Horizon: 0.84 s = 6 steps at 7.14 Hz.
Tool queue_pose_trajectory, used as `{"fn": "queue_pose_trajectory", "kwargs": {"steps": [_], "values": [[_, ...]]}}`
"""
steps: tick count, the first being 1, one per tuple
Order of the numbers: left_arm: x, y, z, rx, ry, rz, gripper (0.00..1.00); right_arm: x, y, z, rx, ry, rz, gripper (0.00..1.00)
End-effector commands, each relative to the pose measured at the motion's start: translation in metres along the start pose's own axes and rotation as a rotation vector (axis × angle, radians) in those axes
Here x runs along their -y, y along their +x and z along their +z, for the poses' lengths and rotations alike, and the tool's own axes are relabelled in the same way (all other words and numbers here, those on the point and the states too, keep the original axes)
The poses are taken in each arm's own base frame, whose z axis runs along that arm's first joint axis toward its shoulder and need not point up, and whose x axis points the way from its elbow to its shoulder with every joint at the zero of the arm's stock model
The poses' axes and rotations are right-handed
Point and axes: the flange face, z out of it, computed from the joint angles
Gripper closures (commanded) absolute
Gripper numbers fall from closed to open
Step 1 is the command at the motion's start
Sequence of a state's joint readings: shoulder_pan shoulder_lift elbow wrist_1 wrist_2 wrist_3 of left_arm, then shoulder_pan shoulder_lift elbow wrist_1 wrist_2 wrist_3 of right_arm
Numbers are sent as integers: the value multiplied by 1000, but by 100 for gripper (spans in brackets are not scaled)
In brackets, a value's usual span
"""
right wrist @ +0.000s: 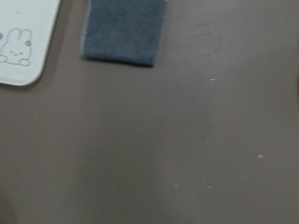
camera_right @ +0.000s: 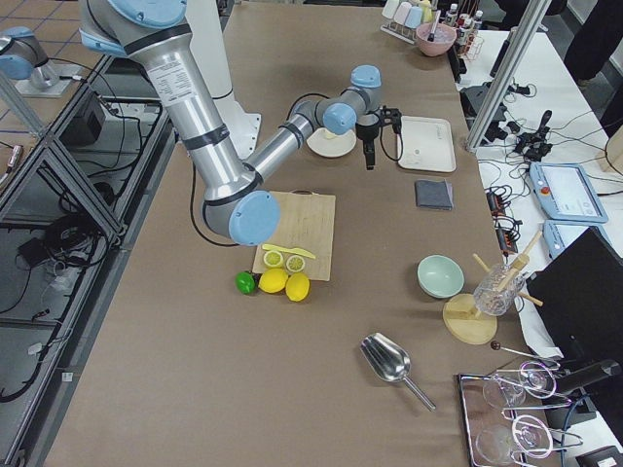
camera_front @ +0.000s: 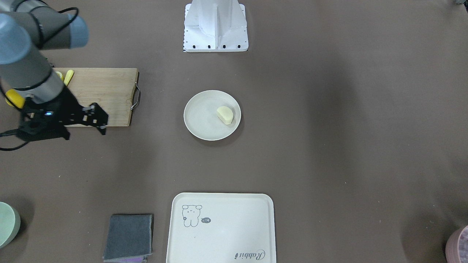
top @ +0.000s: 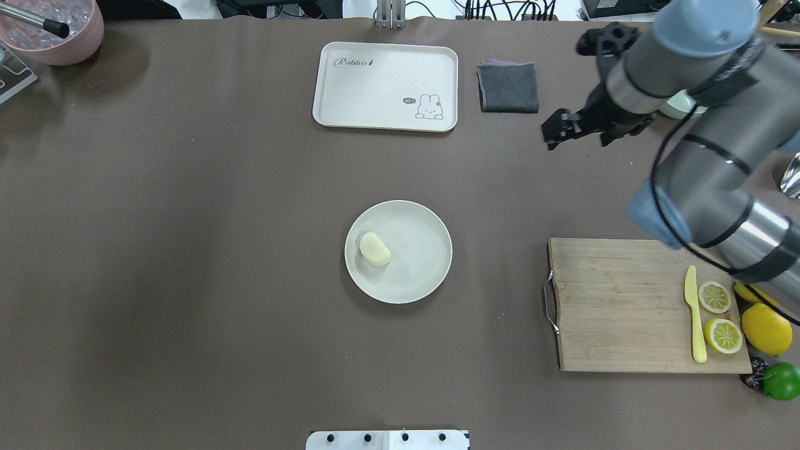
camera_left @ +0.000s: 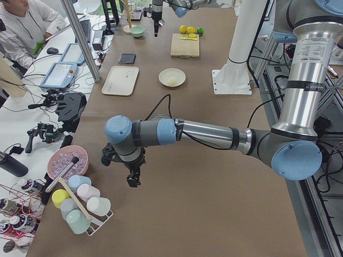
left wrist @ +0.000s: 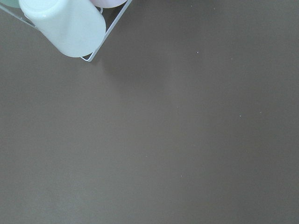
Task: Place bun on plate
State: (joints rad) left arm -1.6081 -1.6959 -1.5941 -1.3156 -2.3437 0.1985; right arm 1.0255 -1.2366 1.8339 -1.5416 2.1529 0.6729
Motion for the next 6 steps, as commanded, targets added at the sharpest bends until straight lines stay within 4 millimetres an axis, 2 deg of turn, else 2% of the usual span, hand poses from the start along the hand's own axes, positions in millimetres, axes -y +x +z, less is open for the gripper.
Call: {"fn": "queue_pose_trajectory", "kwargs": {"steps": [1, 2, 3, 4, 5, 6], "values": [[0, -1, 3, 1, 3, 7, 2, -40, 175, -26, -85, -31, -186, 0], [1, 0, 2, 0, 5, 9, 2, -54, 238, -44, -132, -69, -236, 0], [1, 0, 2, 0, 5, 9, 2, -62, 279, -69, -149, -134, -241, 0], [1, 0, 3, -1, 4, 9, 2, -86, 316, -67, -141, -267, -195, 0], [1, 1, 3, 0, 4, 12, 2, -127, 351, -66, -130, -319, -117, 0], [2, 1, 2, 0, 5, 13, 2, -158, 372, -51, -115, -361, -54, 0]]}}
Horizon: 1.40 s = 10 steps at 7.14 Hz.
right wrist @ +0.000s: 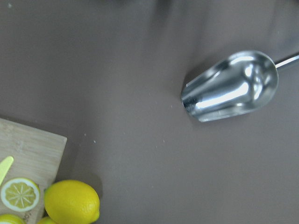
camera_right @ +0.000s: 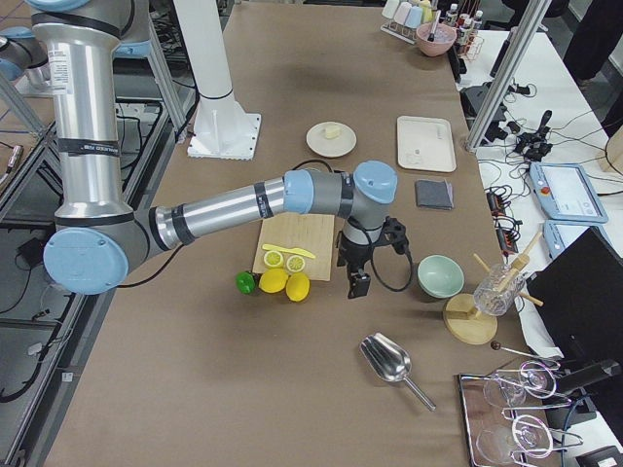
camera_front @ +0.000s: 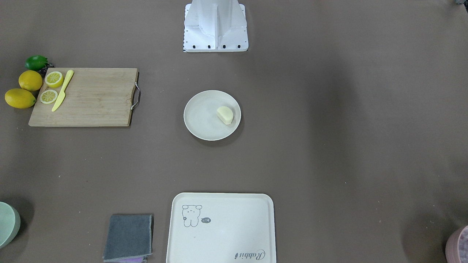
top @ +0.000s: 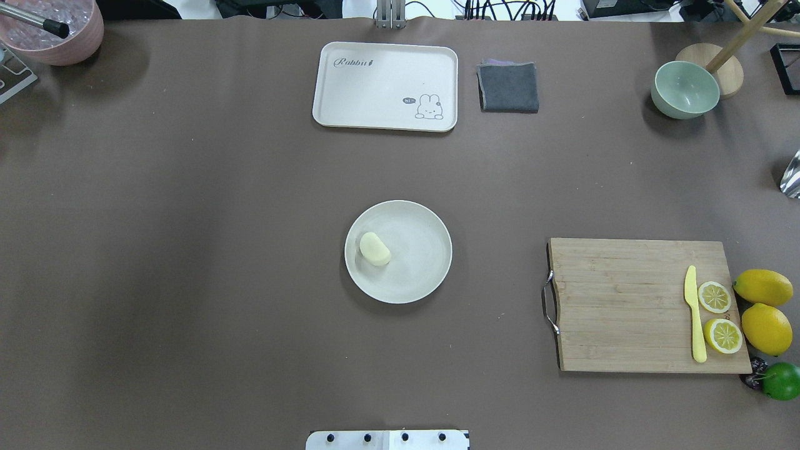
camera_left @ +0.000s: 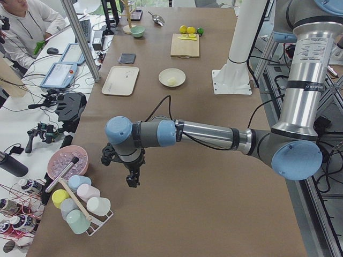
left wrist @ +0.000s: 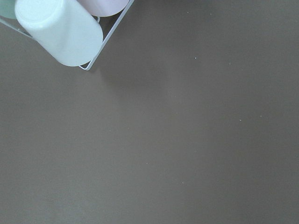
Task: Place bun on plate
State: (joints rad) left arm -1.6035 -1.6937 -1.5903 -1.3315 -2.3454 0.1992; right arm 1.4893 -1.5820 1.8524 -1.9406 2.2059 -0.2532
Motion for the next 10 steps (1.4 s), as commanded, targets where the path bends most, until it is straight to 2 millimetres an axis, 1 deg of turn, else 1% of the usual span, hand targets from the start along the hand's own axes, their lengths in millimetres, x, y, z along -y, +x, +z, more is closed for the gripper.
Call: {"fn": "queue_pose_trajectory", "kwargs": {"steps": [1, 2, 3, 4, 5, 6, 7, 9, 10], "values": [[0, 0, 0, 0, 1, 2, 2, -52, 30, 35, 45, -85, 94, 0], [0, 0, 0, 0, 1, 2, 2, -61, 34, 41, 52, -95, 108, 0], [0, 0, 1, 0, 0, 2, 2, -63, 37, 39, 52, -90, 115, 0], [0, 0, 1, 0, -1, 1, 2, -70, 46, 35, 55, -75, 139, 0], [0, 0, 1, 0, 0, 2, 2, -72, 50, 30, 53, -59, 145, 0], [0, 0, 1, 0, 0, 2, 2, -67, 51, 27, 42, -18, 117, 0], [0, 0, 0, 0, 1, 3, 2, -64, 54, 32, 54, -2, 113, 0], [0, 1, -1, 0, 2, 4, 2, -58, 68, 50, 85, 52, 86, 0], [0, 1, -1, 0, 2, 4, 2, -55, 68, 49, 81, 74, 70, 0]]}}
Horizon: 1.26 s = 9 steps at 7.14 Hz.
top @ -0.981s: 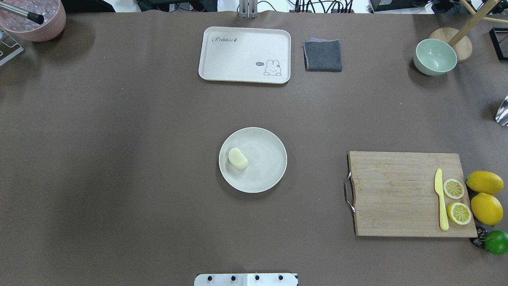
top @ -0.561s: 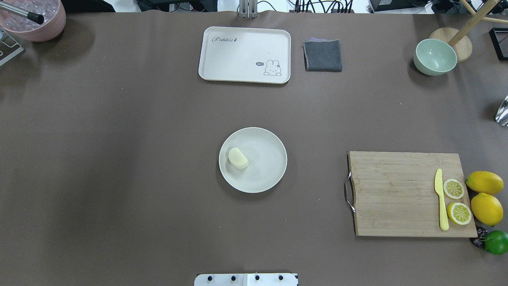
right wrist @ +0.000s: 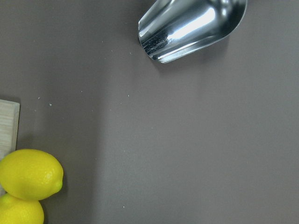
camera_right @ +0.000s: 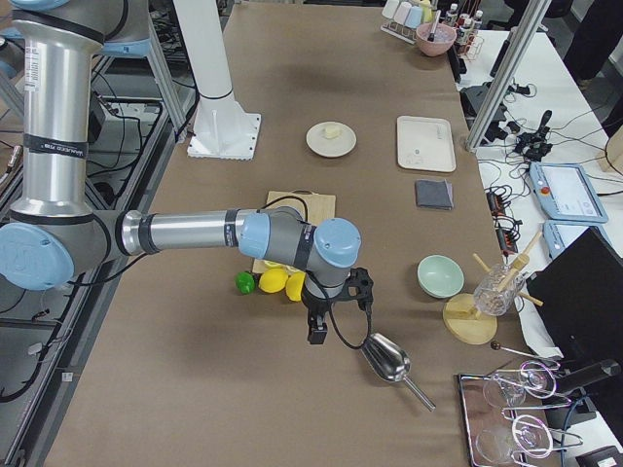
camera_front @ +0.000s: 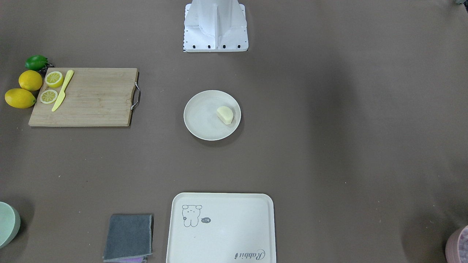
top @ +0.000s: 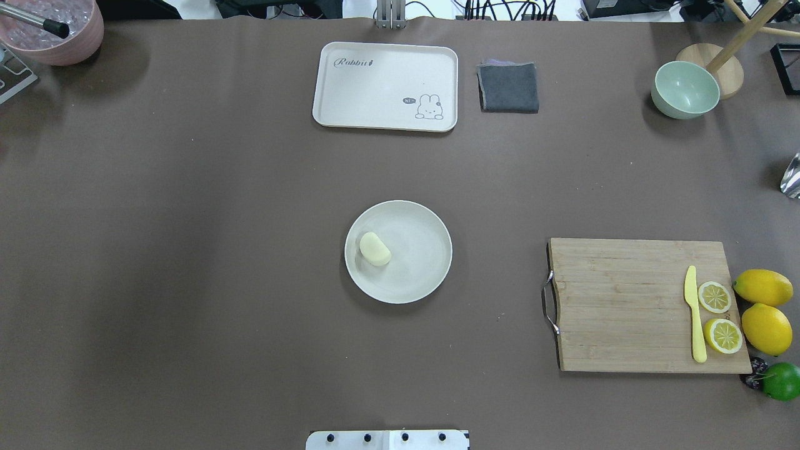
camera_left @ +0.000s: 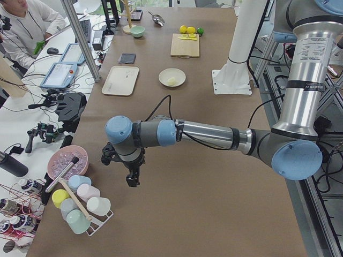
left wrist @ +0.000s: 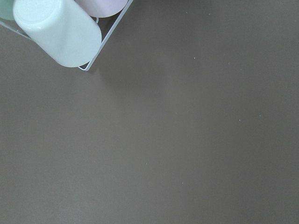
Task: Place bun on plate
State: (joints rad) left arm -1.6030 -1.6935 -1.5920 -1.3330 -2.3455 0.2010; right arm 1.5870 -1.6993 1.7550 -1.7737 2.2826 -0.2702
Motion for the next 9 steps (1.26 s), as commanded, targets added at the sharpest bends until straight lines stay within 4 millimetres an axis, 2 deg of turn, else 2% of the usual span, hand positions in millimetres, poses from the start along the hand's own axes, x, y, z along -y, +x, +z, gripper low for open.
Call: {"fn": "queue_pose_trajectory", "kwargs": {"steps": [1, 5, 9], "values": [[0, 0, 0, 0, -1, -1, 2, 7, -1, -3, -3, 40, -31, 0], [0, 1, -1, 0, 1, 3, 2, -4, 6, 8, 11, 23, -26, 0], [0, 2, -2, -1, 4, 3, 2, -4, 5, 6, 7, 25, -32, 0]]}}
